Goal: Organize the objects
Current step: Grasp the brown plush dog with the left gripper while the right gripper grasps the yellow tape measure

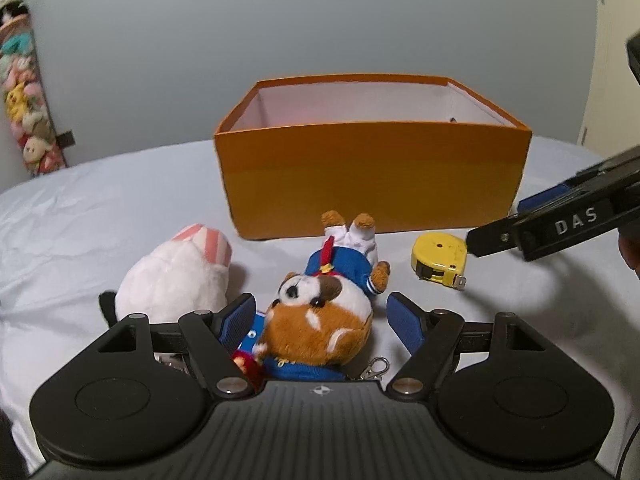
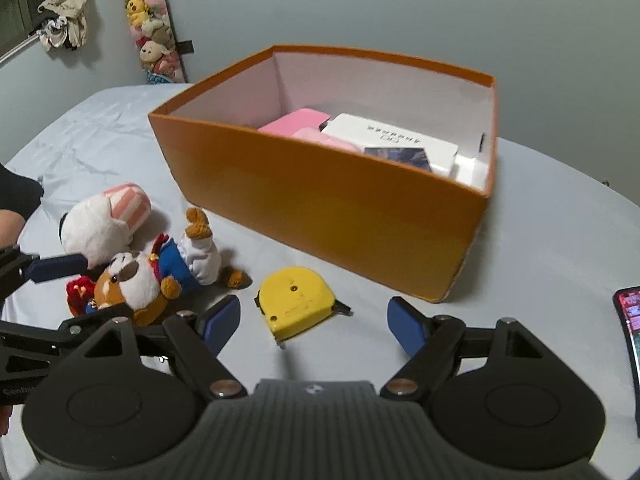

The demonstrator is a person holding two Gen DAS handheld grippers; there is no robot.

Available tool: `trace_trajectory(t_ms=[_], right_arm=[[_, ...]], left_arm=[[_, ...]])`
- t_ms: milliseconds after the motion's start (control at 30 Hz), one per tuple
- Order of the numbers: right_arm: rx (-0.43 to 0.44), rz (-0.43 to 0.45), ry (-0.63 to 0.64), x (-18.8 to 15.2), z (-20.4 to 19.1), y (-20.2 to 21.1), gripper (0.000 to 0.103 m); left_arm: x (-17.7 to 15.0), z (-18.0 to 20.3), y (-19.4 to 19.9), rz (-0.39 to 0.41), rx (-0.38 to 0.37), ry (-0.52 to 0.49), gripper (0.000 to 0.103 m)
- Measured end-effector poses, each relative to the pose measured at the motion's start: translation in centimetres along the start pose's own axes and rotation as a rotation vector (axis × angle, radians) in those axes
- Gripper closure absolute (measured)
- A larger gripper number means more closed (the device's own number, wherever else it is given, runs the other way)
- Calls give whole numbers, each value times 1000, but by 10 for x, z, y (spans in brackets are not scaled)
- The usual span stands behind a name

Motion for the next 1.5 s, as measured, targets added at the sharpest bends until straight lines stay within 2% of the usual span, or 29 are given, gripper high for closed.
trace_trajectory(t_ms=[400,667,833,900,933,1033,1267,1400,1500], right_arm=[[16,-28,72,-3,-14,-34,21],[25,-40,101,-3,-16,-50,21],[35,-33,105,0,-17,-53,21],[40,-33,115,1,-18,-55,21],[42,-33,120,0,-18,-55,21],[45,-36,138,-2,-19,-57,22],[39,-37,178,-4,-19,-57,30],[28,-46,193,-6,-18,-56,40],[39,-49,202,-7,-17,-54,40]], left_arm=[[-11,-1,-17,-49,2,0,15],[-13,-2,-21,-26,19,-9,15],[-15,-4,-28,-29,-8,21,19],[-16,-7,-29,-17,4,29,30],[-17,-9,-29,-12,14,38,32],[-17,-11,-30,-12,12,59,32],[-19,-8,-30,-19,28,31,33],[-19,-10,-30,-22,16,37,34],[-20,-10,-29,-21,15,39,34]])
Point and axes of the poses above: each gripper's, at about its wrist camera, not at the fingertips, and y roughly against the way its jaws point, z to its right, x to its top, the point moved 10 cm from there along -y, roughly the way its jaws point, and after that the axes turned 12 degrees about y, right-handed, at the moved point
